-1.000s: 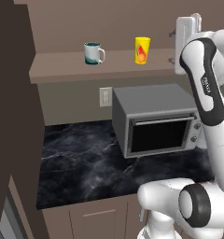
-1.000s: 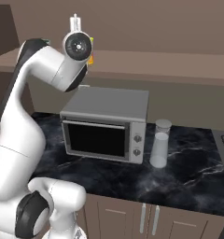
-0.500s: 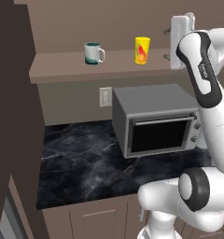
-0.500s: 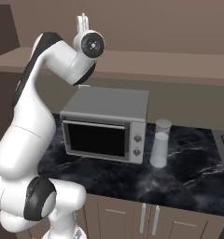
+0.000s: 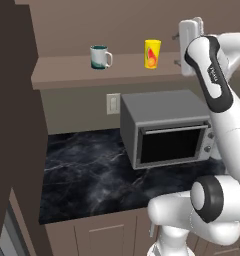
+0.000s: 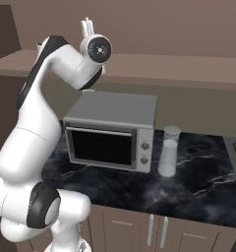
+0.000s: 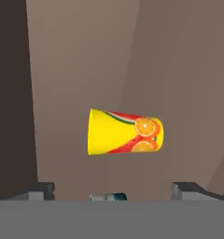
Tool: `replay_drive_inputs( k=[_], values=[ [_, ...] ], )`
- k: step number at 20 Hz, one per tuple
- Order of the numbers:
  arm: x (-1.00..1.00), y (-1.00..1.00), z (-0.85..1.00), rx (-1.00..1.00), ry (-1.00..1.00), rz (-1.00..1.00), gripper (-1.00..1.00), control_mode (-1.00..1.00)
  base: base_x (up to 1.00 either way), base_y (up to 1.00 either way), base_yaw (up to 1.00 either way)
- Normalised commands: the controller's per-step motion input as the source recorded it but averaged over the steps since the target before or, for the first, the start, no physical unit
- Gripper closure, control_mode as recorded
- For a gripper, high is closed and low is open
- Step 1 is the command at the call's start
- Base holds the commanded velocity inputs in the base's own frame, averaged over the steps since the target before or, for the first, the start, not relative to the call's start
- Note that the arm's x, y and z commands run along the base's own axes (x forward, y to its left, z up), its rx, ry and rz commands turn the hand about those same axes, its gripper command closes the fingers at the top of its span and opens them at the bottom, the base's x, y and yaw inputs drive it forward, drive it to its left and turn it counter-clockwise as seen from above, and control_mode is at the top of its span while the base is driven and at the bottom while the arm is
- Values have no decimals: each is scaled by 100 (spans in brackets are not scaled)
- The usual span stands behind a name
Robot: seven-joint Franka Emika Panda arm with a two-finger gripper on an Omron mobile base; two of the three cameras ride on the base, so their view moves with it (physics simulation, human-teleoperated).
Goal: There is a tray on the dining counter. Grab the cup, mug, and pitcher and place them on the tray. The pitcher may be placed next to the tray if it cannot fit the tray.
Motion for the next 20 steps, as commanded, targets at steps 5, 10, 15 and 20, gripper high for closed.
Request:
replay_drive_inputs(
  k=[5, 10, 15, 20],
  values=[
    [11, 0, -1, -7, 0, 0, -100, -100, 0, 0, 0],
    [22, 3, 0, -2, 0, 0, -100, -100, 0, 0, 0],
    [25, 7, 0, -2, 0, 0, -100, -100, 0, 0, 0],
    [18, 7, 0, -1, 0, 0, -100, -100, 0, 0, 0]
  ],
)
